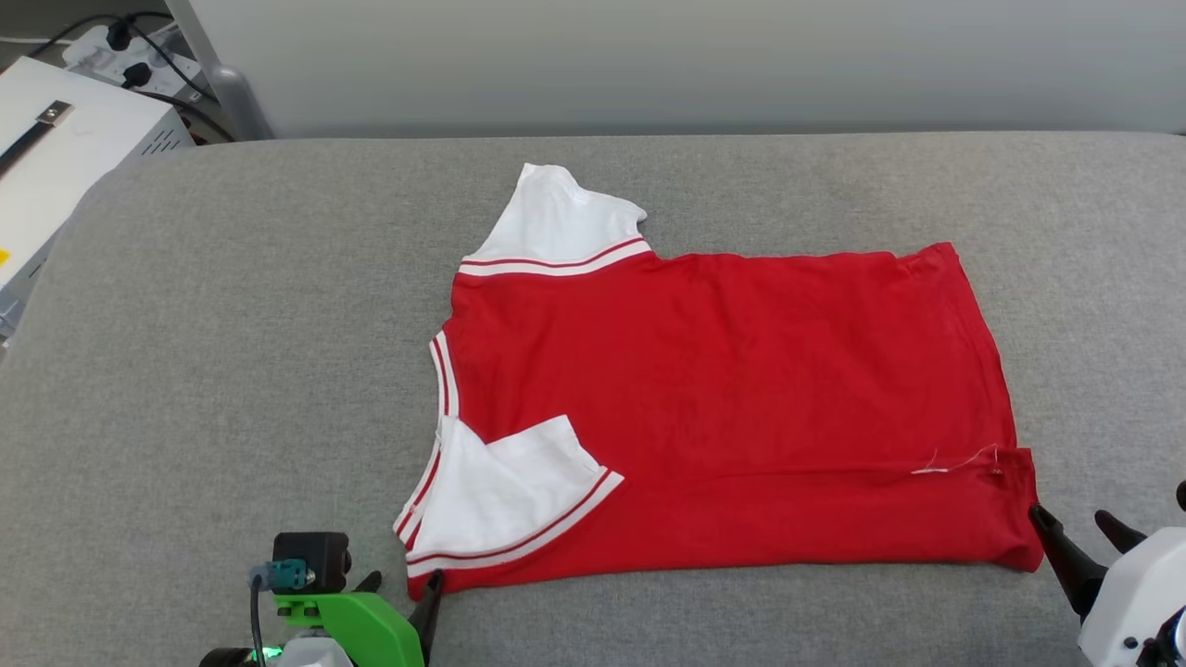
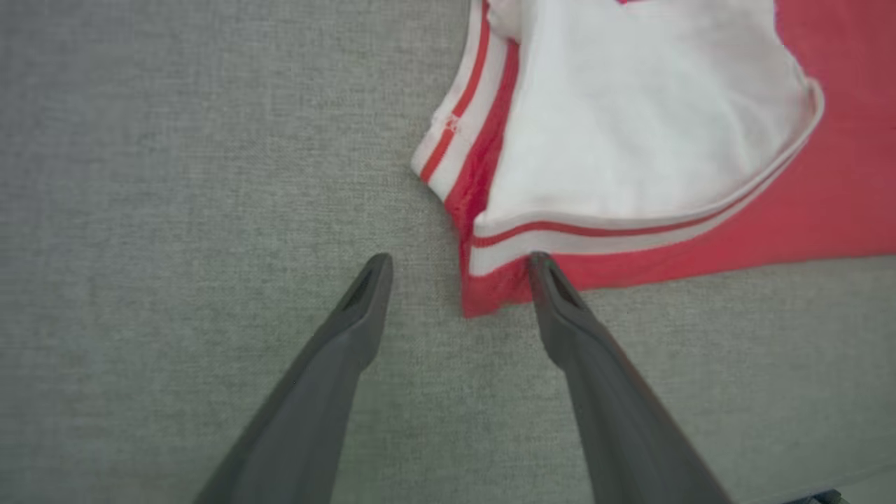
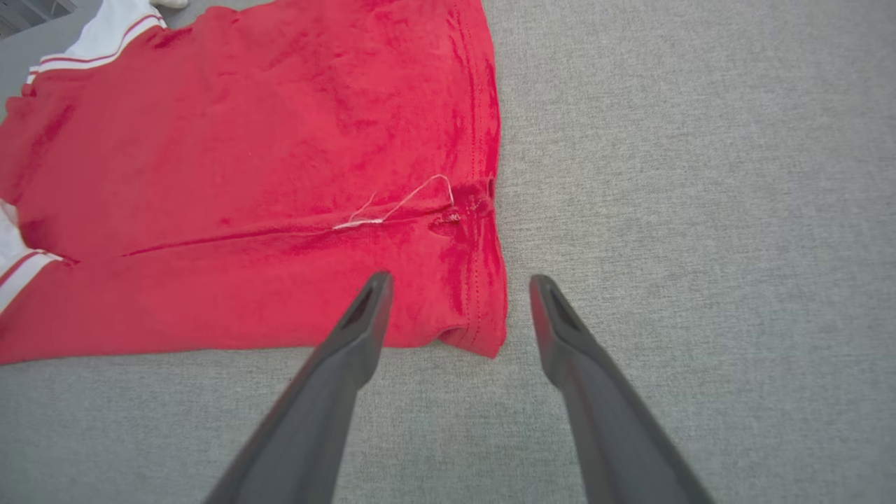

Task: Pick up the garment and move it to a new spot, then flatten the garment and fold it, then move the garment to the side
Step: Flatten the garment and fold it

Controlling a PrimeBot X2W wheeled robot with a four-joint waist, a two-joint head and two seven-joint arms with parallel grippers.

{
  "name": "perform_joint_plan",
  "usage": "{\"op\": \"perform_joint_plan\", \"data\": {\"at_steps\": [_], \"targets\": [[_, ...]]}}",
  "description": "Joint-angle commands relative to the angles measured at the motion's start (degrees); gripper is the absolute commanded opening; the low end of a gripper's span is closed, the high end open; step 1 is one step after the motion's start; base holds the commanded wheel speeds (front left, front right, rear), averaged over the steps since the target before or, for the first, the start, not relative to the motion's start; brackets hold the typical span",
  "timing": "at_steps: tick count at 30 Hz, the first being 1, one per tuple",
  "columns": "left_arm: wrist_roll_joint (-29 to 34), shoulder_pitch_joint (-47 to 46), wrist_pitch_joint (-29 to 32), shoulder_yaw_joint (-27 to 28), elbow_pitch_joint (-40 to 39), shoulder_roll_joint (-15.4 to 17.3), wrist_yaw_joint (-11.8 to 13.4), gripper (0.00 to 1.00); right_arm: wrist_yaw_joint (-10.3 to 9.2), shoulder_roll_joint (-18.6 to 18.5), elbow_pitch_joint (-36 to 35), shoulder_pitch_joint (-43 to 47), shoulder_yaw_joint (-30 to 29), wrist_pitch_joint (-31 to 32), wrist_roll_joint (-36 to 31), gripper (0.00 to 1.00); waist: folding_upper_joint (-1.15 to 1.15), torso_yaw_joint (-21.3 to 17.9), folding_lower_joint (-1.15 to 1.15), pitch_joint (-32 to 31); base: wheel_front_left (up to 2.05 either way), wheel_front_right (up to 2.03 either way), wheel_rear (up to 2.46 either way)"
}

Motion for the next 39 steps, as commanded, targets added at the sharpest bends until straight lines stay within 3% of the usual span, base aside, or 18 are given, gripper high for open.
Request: {"op": "perform_joint_plan", "data": {"at_steps": [1, 11, 13, 14, 25, 39], "targets": [[0.51, -0.88, -0.1, -0.01, 0.76, 0.17, 0.54, 1.0, -0.46, 0.22, -0.4, -0.08, 0.02, 0.18, -0.43, 1.0, 0.59, -0.81, 0.0, 1.11, 0.0, 0.0, 0.0], [0.65, -3.42, 1.09, -1.21, 6.74, -0.97, -0.08, 1.0, -0.46, 0.23, -0.82, -0.79, -0.19, 0.18, -0.32, 1.0, 0.59, -1.36, 0.0, 3.77, 0.0, 0.0, 0.0], [0.43, -3.63, 2.63, -2.05, 7.82, -1.0, -0.57, 0.1, -0.46, 0.16, -0.79, -0.94, -0.17, 0.21, -0.4, 1.0, 0.59, -1.27, 0.0, 3.98, 0.0, 0.0, 0.0], [0.28, -3.72, 3.19, -2.37, 8.28, -1.05, -0.88, 0.0, -0.46, 0.08, -0.74, -1.05, -0.13, 0.21, -0.5, 1.0, 0.59, -1.17, 0.0, 4.02, 0.0, 0.0, 0.0], [-0.59, -3.14, 2.26, -2.37, 4.34, -0.8, -2.18, 0.0, -0.46, -1.47, 2.92, -1.82, 0.61, 0.61, -2.71, 1.0, 0.59, 1.79, 0.0, 1.54, 0.0, 0.0, 0.0], [0.51, -3.03, 3.7, -2.73, -8.03, 1.1, -0.49, 0.0, -0.46, 0.69, 15.12, -4.97, -0.85, 1.3, -5.75, 1.0, 0.59, 5.72, 0.0, 3.65, 0.0, 0.0, 0.0]]}}
